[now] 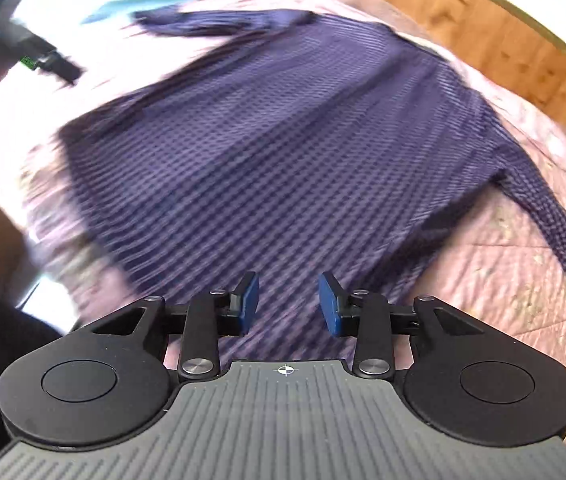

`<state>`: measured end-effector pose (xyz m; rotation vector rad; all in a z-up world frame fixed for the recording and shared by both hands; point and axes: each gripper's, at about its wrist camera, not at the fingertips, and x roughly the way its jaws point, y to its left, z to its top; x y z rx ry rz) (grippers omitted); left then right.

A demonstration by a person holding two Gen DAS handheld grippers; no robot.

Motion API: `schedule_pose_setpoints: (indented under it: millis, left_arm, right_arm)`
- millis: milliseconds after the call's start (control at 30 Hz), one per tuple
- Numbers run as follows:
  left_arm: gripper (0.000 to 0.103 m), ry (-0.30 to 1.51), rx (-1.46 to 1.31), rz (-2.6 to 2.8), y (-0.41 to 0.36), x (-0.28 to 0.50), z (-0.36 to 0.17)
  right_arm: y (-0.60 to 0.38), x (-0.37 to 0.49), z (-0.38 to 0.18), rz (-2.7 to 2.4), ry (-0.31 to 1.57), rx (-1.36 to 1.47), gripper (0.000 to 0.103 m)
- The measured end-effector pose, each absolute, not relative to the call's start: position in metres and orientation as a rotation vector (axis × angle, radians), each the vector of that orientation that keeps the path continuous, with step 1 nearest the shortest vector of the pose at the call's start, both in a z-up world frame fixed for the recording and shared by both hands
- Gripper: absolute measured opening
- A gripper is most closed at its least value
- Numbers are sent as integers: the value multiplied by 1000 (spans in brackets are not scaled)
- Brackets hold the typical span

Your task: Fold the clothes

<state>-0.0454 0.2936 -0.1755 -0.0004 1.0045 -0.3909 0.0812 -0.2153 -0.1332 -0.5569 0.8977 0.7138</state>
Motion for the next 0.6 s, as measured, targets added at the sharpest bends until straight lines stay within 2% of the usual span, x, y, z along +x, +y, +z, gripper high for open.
schedule_pose_setpoints:
  millis: [133, 233, 300, 600]
  left_arm:
    - [51, 1069, 36, -447, 287, -55, -194]
    - [57, 1031, 70, -485, 278, -72, -186]
    - [61, 1000, 148, -499, 267, -83, -184]
    - [61, 926, 330, -482, 238, -93, -202]
  right_arm:
    - [-178, 104, -145, 707, 878, -601, 38]
    - [-138, 105, -157, 783, 842, -641, 53]
    - [-114, 101, -165, 823, 830, -658, 54]
    - [-56, 89, -189, 862, 863, -649, 54]
